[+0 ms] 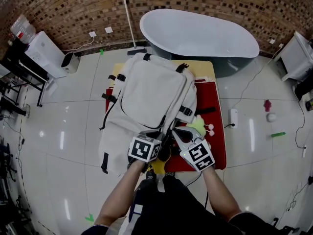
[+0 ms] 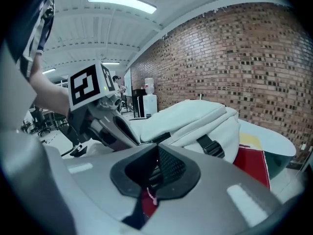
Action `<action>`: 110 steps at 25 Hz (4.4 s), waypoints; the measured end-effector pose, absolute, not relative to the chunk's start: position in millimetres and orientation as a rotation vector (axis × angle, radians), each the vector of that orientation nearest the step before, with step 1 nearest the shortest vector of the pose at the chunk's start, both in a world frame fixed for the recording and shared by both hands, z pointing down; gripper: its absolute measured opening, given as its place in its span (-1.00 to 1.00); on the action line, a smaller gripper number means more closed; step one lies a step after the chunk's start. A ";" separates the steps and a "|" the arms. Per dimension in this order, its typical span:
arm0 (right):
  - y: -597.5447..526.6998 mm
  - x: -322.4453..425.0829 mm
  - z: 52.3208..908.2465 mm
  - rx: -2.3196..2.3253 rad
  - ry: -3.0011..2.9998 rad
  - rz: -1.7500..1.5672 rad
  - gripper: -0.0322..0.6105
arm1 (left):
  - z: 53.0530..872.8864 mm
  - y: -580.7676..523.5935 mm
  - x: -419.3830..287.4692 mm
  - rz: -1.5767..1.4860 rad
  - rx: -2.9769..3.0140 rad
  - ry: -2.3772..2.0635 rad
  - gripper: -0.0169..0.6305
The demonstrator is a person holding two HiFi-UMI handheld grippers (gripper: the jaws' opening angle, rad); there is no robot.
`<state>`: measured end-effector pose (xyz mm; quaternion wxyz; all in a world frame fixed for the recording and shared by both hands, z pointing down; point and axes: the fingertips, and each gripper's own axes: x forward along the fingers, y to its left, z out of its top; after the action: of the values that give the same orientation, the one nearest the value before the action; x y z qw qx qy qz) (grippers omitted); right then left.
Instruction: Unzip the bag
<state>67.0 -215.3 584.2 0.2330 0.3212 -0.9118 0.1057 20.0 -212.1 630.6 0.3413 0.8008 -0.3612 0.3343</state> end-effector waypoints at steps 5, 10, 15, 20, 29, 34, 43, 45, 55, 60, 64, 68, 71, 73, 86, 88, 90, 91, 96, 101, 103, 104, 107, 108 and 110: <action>-217.0 52.0 586.5 0.857 -2.498 0.255 -0.88 | 628.2 -203.9 14.2 0.895 2.095 -0.882 -0.85; -230.7 36.7 583.3 0.888 -2.474 0.241 -0.75 | 623.9 -200.2 9.1 0.911 2.136 -0.805 -0.85; -260.9 32.6 578.6 1.073 -2.419 0.357 -0.65 | 621.3 -197.8 9.1 0.902 2.198 -0.699 -0.85; -273.5 9.8 575.7 1.047 -2.339 0.203 -0.65 | 617.6 -193.1 2.2 0.934 2.251 -0.601 -0.85; -274.1 17.3 602.6 0.995 -2.168 0.154 -0.70 | 616.8 -190.4 -21.0 0.978 2.285 -0.538 -0.85; -270.1 16.0 605.4 1.004 -2.136 0.149 -0.73 | 611.5 -194.4 -46.3 1.010 2.316 -0.546 -0.85; -269.2 17.9 613.4 0.972 -2.082 0.114 -0.88 | 595.1 -207.0 -76.5 0.962 2.342 -0.602 -0.85; -268.6 19.2 614.3 0.969 -2.077 0.116 -0.88 | 589.7 -210.5 -77.9 0.944 2.359 -0.609 -0.85; -243.1 -28.7 570.0 0.766 -2.318 0.059 -0.47 | 589.1 -208.4 -79.4 0.928 2.359 -0.602 -0.85; -216.0 -54.5 597.5 0.488 -2.270 -0.035 -0.35 | 594.3 -207.7 -82.7 0.936 2.326 -0.634 -0.85; -216.5 -49.2 608.1 0.435 -2.222 -0.108 -0.58 | 587.8 -211.4 -84.3 0.934 2.332 -0.666 -0.85; -216.2 -46.6 606.5 0.393 -2.205 -0.143 -0.69 | 584.5 -218.0 -101.8 0.923 2.311 -0.736 -0.85; -215.9 -46.0 604.8 0.391 -2.204 -0.141 -0.71 | 582.7 -225.0 -115.6 0.927 2.300 -0.795 -0.85; -215.5 -45.1 603.8 0.399 -2.206 -0.133 -0.72 | 581.4 -227.1 -120.0 0.914 2.304 -0.807 -0.85; -214.9 -40.8 605.0 0.451 -2.181 -0.088 -0.76 | 573.7 -262.4 -173.3 0.911 2.309 -0.980 -0.86; -214.0 -38.6 605.9 0.463 -2.176 -0.078 -0.76 | 573.0 -269.6 -179.5 0.919 2.316 -1.010 -0.86; -214.0 -37.2 605.9 0.476 -2.171 -0.069 -0.77 | 571.0 -275.8 -183.8 0.910 2.319 -1.024 -0.86; -214.4 -37.0 605.7 0.482 -2.169 -0.065 -0.77 | 570.3 -279.4 -186.1 0.900 2.319 -1.033 -0.86; -212.8 -36.9 607.8 0.506 -2.157 -0.047 -0.77 | 570.5 -295.7 -200.6 0.872 2.311 -1.092 -0.85; -211.9 -34.2 610.7 0.531 -2.146 -0.024 -0.78 | 572.3 -311.2 -205.5 0.864 2.318 -1.139 -0.86; -211.7 -33.3 611.1 0.543 -2.144 -0.015 -0.78 | 572.0 -318.3 -207.2 0.861 2.322 -1.153 -0.86; -211.4 -33.0 611.4 0.549 -2.143 -0.011 -0.78 | 572.5 -321.3 -207.5 0.859 2.324 -1.156 -0.86; -210.6 -32.2 612.8 0.559 -2.141 -0.003 -0.78 | 576.1 -328.8 -207.5 0.853 2.330 -1.157 -0.85; -210.5 -31.7 613.3 0.561 -2.140 0.001 -0.78 | 577.4 -332.2 -208.0 0.852 2.331 -1.162 -0.86; -210.1 -30.6 614.0 0.569 -2.135 0.009 -0.78 | 579.3 -339.6 -207.9 0.843 2.337 -1.168 -0.85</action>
<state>-30.6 -210.1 614.0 0.4494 0.2302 -0.8632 0.0037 -207.9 -339.6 579.3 0.1971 0.8346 -0.4170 0.3012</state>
